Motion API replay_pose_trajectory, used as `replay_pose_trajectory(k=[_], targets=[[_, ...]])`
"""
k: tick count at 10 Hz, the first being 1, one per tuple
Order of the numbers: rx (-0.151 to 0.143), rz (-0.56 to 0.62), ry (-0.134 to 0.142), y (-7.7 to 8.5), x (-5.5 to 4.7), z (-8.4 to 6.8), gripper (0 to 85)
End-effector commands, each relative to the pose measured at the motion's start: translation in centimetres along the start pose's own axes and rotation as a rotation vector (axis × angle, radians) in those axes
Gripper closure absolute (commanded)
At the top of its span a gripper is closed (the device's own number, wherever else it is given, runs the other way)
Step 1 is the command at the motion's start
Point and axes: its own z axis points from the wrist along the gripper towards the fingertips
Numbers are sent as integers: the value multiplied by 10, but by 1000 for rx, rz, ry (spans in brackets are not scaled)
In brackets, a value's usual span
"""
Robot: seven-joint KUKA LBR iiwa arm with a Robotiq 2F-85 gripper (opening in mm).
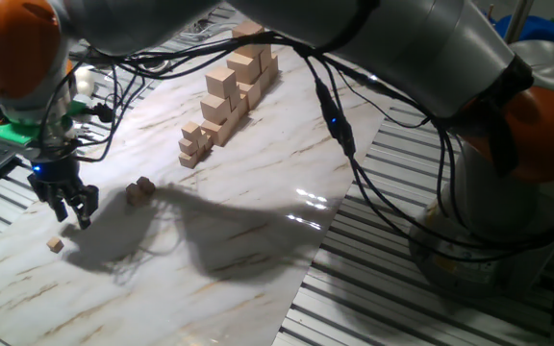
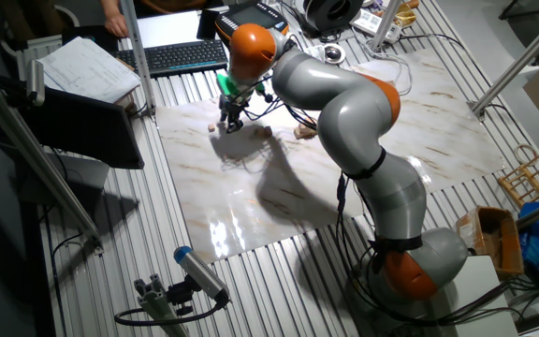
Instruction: Stack the blocks into a pyramid shape
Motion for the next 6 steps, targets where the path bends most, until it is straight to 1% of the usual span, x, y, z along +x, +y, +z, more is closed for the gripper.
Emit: replay_pose_trajectory(k=[1,2,3,4,5,6], targets=[[1,10,-9,4,3,2,340],[0,13,-3,8,4,4,340],[0,13,9,11,4,7,340],[-5,8,15,12,6,10,340],[-11,10,9,12,10,14,340],[-20,22,-4,11,17,21,340]])
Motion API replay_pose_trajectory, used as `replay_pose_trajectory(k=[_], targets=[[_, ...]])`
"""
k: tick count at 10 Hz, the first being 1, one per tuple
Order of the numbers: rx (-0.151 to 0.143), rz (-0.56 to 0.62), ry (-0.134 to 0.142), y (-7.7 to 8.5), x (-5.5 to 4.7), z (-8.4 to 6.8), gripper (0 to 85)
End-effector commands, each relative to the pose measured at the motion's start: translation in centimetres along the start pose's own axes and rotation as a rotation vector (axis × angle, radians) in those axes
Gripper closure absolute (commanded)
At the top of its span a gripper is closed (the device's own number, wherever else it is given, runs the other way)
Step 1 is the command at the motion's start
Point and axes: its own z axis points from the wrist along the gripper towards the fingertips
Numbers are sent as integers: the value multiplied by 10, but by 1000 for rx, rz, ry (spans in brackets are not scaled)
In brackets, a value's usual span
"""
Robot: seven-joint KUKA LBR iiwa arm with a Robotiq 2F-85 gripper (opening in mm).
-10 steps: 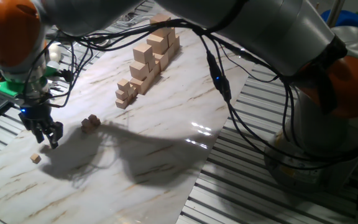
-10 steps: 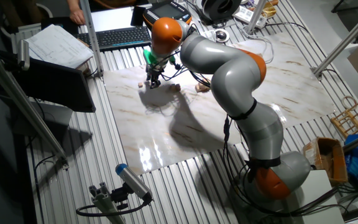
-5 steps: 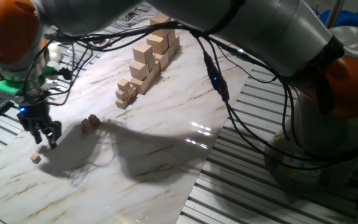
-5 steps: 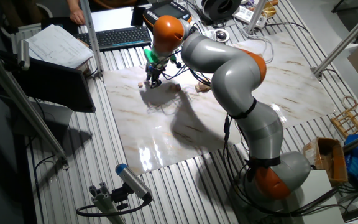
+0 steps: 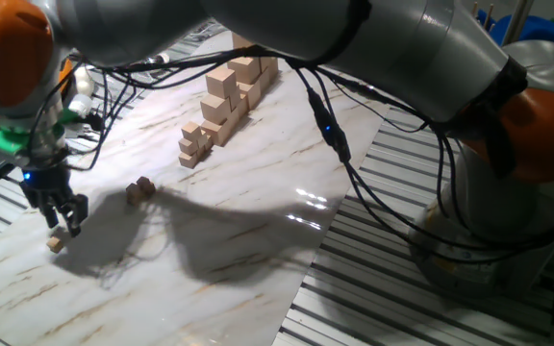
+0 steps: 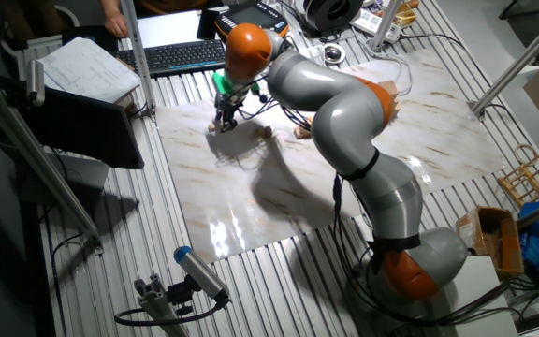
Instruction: Stack the blocks into a pyramid shape
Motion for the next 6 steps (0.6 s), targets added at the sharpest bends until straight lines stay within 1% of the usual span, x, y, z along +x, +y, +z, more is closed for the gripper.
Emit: replay_pose_trajectory(k=[1,3,6], targets=[[-6,11,-4,-1,5,3,340],[-17,21,9,2,6,5,340],[-49,42,12,8,8,12,340]])
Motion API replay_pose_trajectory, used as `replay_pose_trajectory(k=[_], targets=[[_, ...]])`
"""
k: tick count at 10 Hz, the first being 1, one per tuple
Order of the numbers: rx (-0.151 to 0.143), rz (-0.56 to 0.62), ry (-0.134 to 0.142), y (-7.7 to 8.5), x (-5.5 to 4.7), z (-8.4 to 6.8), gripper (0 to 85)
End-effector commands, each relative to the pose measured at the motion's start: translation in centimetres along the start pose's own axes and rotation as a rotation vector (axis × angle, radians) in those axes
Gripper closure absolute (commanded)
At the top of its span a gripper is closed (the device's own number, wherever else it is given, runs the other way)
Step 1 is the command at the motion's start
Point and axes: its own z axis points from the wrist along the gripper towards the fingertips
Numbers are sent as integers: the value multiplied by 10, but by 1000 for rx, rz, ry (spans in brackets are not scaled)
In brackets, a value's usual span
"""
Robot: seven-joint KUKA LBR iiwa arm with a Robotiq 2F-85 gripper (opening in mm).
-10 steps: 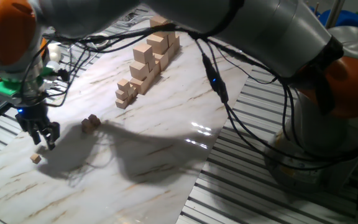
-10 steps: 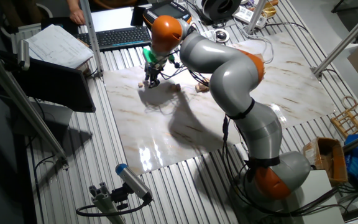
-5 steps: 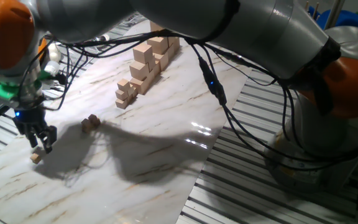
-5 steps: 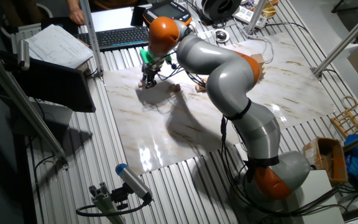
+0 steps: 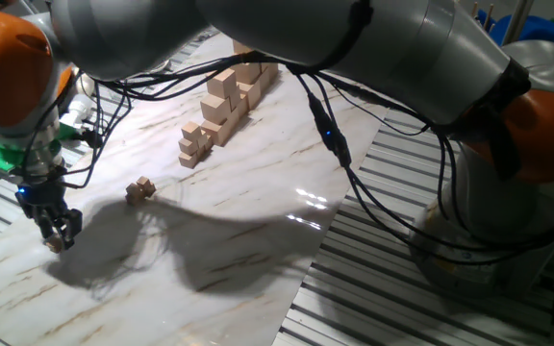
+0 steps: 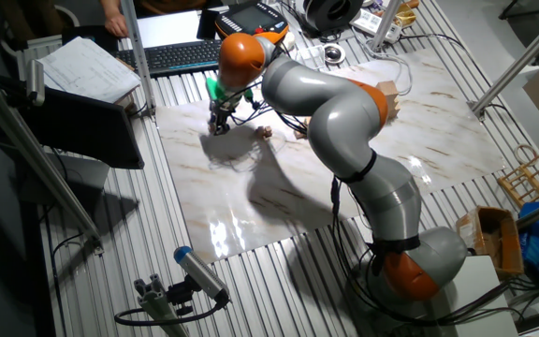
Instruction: Stack the blocks into a pyramid shape
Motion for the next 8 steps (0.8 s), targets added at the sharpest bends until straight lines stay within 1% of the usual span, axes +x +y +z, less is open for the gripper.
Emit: replay_pose_trajectory(k=[1,2,4,5,6,7,8], targets=[[-10,5,0,2,0,1,340],[-18,6,-3,3,0,3,340],[-21,-3,-3,3,1,6,340],[-26,-9,-12,2,3,9,340],[-24,-16,-26,0,5,11,340],[-21,-19,-33,0,5,11,510],[-16,-21,-38,0,4,11,510]])
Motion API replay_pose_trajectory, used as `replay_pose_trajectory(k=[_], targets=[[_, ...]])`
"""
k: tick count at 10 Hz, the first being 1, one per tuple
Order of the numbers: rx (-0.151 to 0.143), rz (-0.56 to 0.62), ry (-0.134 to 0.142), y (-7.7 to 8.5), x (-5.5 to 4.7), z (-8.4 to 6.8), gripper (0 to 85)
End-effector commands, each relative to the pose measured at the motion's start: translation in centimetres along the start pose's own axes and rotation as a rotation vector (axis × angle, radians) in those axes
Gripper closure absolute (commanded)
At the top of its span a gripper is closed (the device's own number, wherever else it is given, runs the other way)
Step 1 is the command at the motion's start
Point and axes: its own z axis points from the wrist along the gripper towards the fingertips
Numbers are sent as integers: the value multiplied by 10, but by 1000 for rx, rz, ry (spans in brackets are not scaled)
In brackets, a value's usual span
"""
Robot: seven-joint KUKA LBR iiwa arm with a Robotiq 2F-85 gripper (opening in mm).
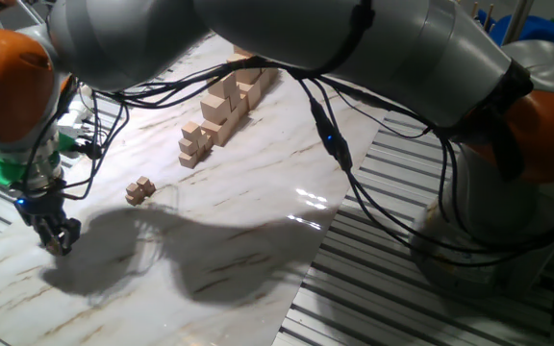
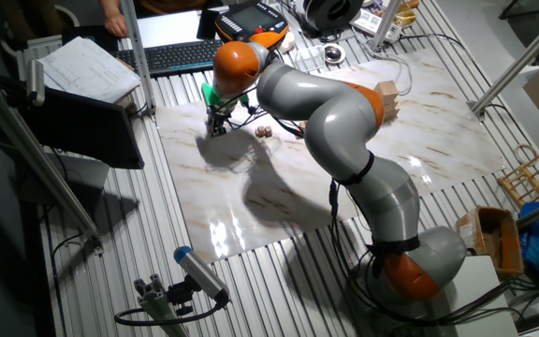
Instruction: Stack the blocks into a pyramid shape
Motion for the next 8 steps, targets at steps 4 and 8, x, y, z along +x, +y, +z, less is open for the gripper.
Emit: replay_pose_trajectory(k=[4,8], targets=[[-9,-25,-9,1,-3,0,850],[3,-125,-17,-4,-21,-32,850]])
